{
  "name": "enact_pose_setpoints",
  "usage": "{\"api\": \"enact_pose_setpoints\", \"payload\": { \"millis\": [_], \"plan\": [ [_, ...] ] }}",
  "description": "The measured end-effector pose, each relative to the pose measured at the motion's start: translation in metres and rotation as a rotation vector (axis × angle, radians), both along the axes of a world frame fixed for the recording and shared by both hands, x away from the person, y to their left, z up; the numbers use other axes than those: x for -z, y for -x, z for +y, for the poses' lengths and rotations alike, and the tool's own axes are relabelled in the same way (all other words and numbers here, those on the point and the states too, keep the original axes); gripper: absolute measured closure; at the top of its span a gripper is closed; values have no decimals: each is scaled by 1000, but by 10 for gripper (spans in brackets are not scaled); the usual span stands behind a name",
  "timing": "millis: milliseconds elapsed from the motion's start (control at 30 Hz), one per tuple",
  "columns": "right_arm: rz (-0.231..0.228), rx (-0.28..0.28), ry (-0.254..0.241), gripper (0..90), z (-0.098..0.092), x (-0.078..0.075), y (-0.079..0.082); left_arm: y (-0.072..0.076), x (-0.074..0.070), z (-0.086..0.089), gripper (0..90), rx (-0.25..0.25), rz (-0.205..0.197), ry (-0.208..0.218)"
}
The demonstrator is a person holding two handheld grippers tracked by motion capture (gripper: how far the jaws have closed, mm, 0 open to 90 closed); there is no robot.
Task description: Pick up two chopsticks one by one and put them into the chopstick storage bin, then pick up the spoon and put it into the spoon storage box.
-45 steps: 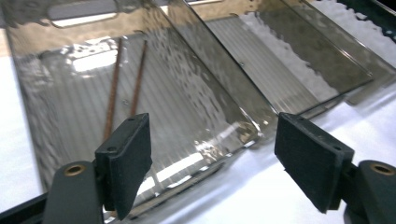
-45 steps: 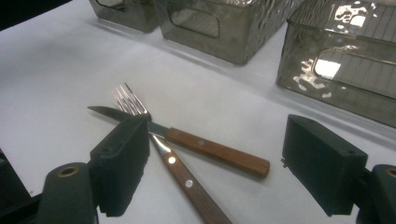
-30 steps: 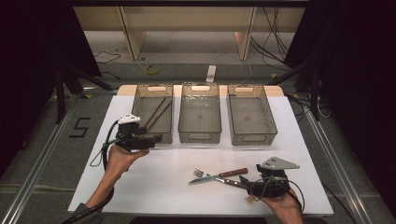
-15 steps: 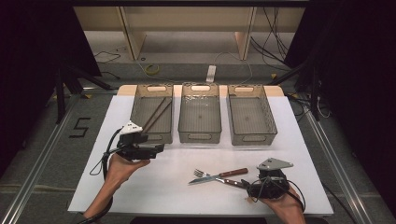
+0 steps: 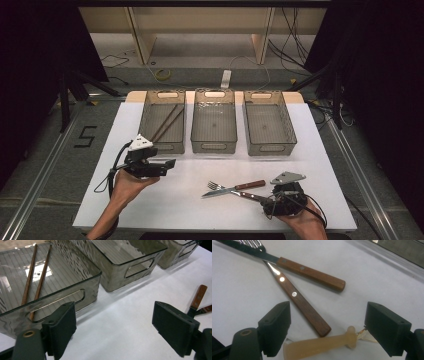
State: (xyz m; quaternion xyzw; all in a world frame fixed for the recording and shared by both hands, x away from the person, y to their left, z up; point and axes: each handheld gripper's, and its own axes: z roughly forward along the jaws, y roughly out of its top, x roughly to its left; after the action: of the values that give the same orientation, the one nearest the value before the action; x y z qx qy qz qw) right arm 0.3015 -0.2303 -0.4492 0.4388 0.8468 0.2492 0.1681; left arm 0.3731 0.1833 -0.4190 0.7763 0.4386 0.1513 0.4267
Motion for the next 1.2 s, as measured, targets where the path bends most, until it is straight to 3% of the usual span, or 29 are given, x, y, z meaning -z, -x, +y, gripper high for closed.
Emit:
{"api": "enact_pose_setpoints", "payload": {
  "millis": [100, 600, 1200],
  "plan": [
    [8, -4, 12, 213, 1, 1, 1, 1, 0, -1, 185, 7, 3, 13],
    [53, -4, 51, 188, 6, 3, 10, 1, 0, -3, 185, 17, -4, -7],
    [99, 6, 156, 189, 11, 13, 13, 3, 1, -5, 185, 19, -10, -29]
  ]
}}
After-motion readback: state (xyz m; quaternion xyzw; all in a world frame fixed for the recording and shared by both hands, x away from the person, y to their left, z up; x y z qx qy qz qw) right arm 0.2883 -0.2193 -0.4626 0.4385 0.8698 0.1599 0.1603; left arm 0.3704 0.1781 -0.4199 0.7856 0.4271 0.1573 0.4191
